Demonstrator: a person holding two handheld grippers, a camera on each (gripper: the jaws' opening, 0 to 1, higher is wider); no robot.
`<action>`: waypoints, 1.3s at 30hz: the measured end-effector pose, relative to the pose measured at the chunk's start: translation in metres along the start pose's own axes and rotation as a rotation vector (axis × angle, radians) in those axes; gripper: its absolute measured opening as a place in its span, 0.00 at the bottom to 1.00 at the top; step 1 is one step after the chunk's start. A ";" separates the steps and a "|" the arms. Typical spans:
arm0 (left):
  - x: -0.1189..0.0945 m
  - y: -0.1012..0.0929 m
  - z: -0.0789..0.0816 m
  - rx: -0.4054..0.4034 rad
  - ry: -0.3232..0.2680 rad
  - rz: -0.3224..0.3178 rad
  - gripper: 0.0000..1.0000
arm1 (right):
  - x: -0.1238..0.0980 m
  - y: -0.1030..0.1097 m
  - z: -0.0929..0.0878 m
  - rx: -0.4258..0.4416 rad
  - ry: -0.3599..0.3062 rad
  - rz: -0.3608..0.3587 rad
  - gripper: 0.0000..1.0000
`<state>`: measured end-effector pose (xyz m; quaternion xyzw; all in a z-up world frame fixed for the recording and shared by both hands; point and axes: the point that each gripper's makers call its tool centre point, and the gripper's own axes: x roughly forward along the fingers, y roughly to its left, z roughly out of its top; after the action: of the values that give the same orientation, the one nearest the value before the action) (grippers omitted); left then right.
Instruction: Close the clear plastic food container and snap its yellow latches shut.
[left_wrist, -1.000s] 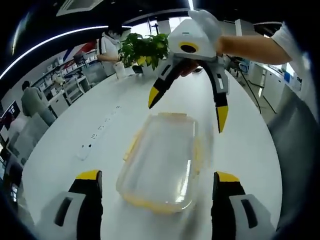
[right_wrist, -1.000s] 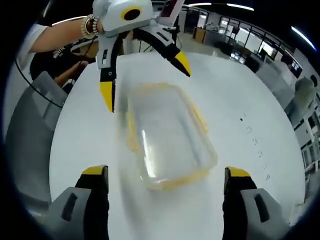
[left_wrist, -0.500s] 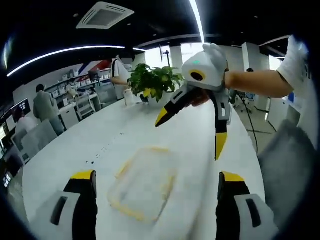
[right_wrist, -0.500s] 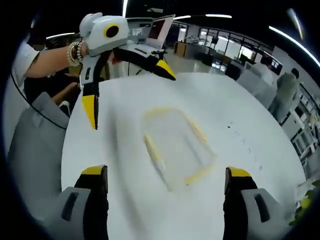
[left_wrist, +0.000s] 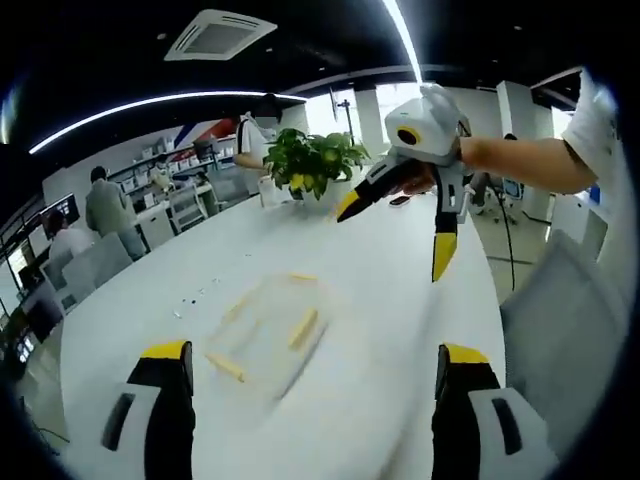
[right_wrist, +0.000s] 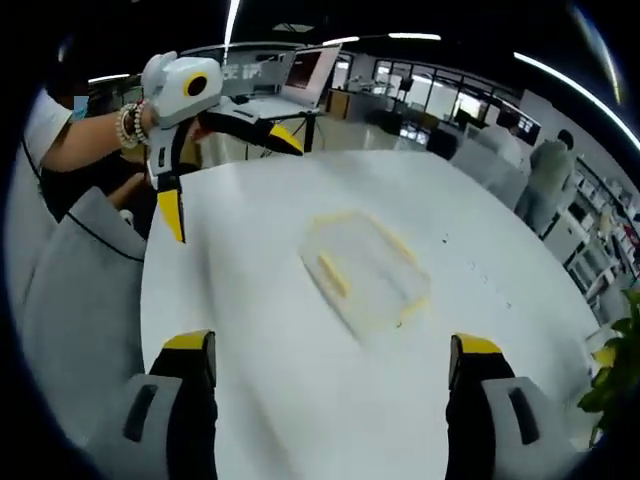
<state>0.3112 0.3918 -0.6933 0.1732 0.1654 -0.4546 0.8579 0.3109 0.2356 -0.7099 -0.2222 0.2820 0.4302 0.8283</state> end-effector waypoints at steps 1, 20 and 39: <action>-0.002 -0.001 -0.001 -0.001 -0.004 0.000 0.99 | -0.003 0.002 0.000 0.007 -0.009 -0.007 0.94; -0.076 -0.065 -0.038 -0.144 -0.088 0.059 0.99 | -0.051 0.052 -0.051 0.131 -0.085 -0.217 0.92; -0.120 -0.078 -0.069 -0.213 -0.116 0.217 0.94 | -0.068 0.098 -0.084 0.331 -0.182 -0.329 0.88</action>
<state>0.1735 0.4688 -0.7131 0.0717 0.1431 -0.3481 0.9237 0.1736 0.1969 -0.7398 -0.0867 0.2327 0.2556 0.9343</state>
